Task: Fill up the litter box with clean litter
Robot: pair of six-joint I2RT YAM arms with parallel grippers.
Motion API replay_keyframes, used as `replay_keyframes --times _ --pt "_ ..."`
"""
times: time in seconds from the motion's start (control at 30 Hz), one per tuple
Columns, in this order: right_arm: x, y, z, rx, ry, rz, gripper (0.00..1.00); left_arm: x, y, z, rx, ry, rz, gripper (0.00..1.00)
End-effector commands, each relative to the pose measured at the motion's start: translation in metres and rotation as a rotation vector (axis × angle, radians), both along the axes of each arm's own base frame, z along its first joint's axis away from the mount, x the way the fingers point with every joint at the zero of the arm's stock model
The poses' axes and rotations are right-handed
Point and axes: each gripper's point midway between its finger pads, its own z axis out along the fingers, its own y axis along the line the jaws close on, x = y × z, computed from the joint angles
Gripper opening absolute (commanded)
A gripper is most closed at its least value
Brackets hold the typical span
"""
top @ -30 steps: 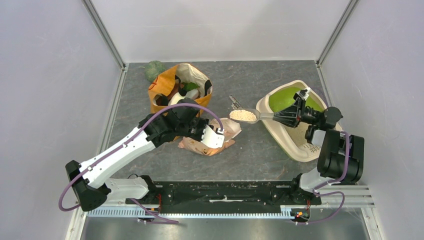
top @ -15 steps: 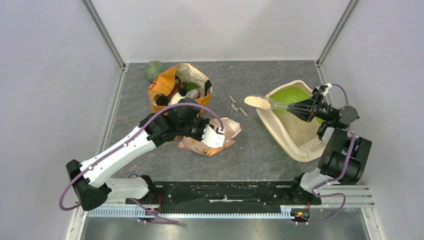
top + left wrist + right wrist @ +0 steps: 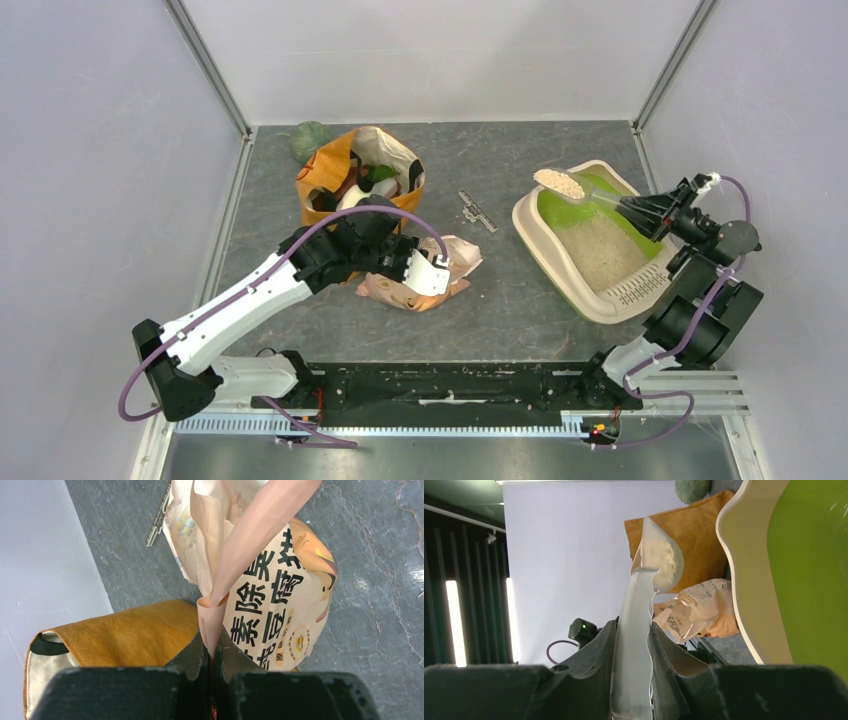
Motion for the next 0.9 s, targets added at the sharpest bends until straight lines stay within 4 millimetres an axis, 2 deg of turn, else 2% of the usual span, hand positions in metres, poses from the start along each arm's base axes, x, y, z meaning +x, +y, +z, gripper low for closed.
replay_keyframes --times 0.0,0.47,0.63,0.87 --pt "-0.008 -0.012 0.006 -0.082 -0.046 -0.009 0.00 0.000 -0.018 0.026 -0.081 -0.047 -0.058 0.02" --pt "-0.027 -0.064 0.005 -0.065 -0.018 -0.210 0.00 0.000 -0.017 0.027 -0.082 -0.060 -0.066 0.02" --pt "-0.036 -0.066 0.001 -0.050 -0.005 -0.246 0.00 0.000 -0.019 0.025 -0.089 -0.056 -0.071 0.02" --pt "-0.038 -0.065 -0.003 -0.026 0.014 -0.255 0.00 0.000 -0.019 0.026 -0.096 -0.063 -0.070 0.02"
